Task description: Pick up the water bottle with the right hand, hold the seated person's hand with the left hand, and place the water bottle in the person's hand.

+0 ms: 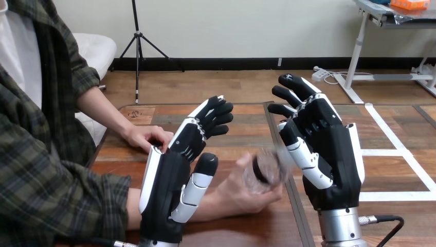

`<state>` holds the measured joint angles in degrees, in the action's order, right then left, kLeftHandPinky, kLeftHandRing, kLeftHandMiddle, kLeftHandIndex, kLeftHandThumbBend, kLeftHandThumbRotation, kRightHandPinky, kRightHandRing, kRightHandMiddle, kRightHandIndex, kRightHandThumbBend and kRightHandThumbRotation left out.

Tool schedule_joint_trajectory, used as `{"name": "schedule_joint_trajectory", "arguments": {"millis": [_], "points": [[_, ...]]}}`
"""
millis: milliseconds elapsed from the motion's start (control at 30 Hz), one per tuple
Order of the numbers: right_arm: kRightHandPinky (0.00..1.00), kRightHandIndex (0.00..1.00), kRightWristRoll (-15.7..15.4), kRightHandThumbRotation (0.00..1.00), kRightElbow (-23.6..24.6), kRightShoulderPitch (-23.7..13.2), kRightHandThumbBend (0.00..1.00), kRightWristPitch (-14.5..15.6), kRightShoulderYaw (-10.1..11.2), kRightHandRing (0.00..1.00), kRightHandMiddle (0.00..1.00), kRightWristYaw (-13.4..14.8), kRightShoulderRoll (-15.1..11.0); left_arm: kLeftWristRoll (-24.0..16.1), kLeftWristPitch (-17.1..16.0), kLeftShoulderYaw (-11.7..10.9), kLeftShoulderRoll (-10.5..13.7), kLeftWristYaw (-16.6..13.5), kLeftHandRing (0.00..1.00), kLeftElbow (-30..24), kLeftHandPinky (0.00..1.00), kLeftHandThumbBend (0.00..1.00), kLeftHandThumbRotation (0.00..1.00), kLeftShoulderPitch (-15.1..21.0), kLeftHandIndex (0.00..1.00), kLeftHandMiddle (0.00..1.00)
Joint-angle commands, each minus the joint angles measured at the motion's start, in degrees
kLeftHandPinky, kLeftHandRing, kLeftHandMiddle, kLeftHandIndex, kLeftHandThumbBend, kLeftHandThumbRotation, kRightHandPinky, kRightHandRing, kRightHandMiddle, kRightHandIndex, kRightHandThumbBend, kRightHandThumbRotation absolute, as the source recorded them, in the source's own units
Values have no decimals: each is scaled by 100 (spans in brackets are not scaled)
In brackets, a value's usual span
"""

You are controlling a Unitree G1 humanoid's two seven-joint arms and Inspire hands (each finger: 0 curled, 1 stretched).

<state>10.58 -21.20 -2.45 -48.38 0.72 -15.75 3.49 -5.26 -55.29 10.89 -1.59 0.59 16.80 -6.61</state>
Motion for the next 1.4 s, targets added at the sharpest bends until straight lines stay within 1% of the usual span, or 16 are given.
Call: {"name": "schedule_joint_trajectory", "arguments": {"millis": [0, 367, 633, 1033, 1233, 1367], "points": [[72, 79, 13, 42, 21, -317, 68, -88, -28, 82, 85, -39, -9, -69, -67, -43, -106, -39, 79, 54, 74, 67, 93, 288, 84, 81], [72, 79, 42, 40, 24, -353, 71, -59, -35, 83, 86, -116, -27, -28, -23, -38, -88, 10, 80, 6, 75, 68, 91, 258, 84, 82], [73, 79, 137, 39, 54, -350, 74, 14, -43, 83, 86, -201, -10, -27, -43, -44, -87, 10, 80, 17, 76, 68, 90, 262, 84, 82], [73, 79, 260, 38, 13, -377, 74, 34, -35, 83, 86, -348, -14, 58, -42, -25, -99, 76, 80, 54, 76, 67, 89, 276, 84, 82], [73, 80, 209, 38, -12, -388, 74, 19, 3, 84, 86, -316, -5, 37, -8, -31, -122, 76, 80, 37, 76, 68, 88, 263, 84, 81], [73, 80, 237, 38, -9, -395, 74, 37, 8, 83, 86, -331, -8, 0, -10, -43, -127, 65, 80, 31, 76, 67, 88, 268, 84, 82]]}}
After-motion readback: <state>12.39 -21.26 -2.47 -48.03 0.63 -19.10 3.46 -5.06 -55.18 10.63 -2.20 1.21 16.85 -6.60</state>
